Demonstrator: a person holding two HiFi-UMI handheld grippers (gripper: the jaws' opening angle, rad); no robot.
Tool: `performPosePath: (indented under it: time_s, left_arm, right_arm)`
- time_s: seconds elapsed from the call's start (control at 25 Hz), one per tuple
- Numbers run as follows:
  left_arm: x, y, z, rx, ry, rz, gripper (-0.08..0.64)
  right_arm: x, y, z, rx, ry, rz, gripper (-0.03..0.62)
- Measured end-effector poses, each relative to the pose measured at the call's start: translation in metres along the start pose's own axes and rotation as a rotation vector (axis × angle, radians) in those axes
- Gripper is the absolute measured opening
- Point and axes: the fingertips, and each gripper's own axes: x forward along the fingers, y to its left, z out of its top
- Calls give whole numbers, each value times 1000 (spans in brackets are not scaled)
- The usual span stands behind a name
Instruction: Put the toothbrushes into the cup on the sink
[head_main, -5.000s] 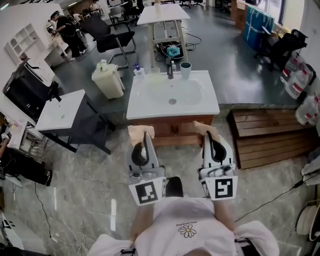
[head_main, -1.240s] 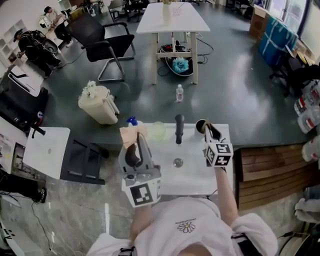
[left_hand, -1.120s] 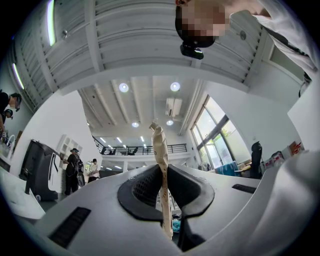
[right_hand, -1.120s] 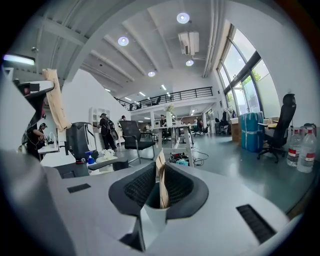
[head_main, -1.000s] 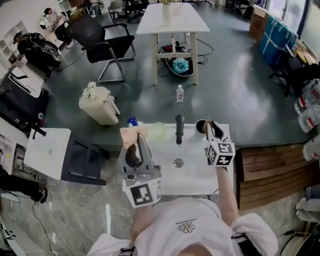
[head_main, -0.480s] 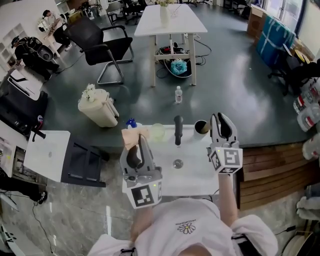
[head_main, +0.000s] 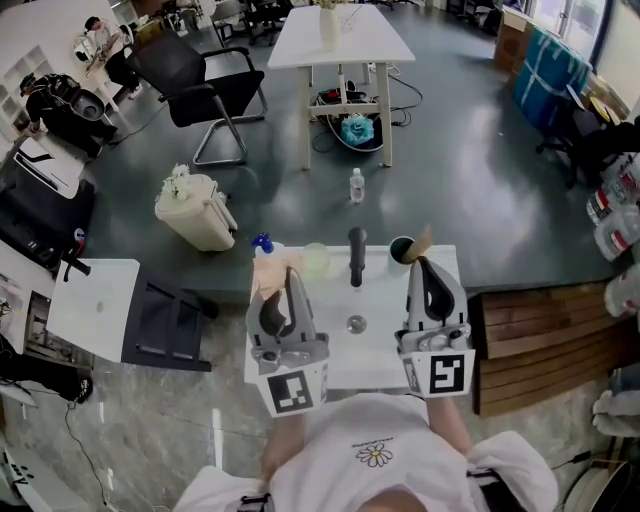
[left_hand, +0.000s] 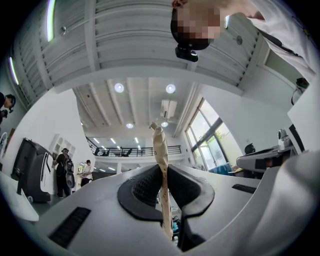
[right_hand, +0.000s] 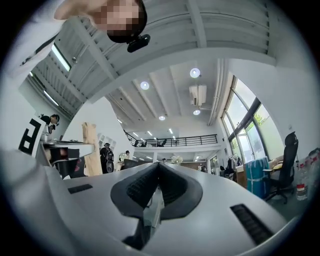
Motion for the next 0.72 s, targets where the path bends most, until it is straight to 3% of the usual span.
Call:
performPosePath:
  time_s: [0.16, 0.72]
  left_arm:
    - [0, -3, -4, -5, 10, -9, 43]
    - [-3, 3, -14, -4, 24, 14, 43]
  right_arm:
    - [-5, 21, -4, 22, 12, 55, 12]
    - [-6, 9, -14, 0, 50, 27, 12]
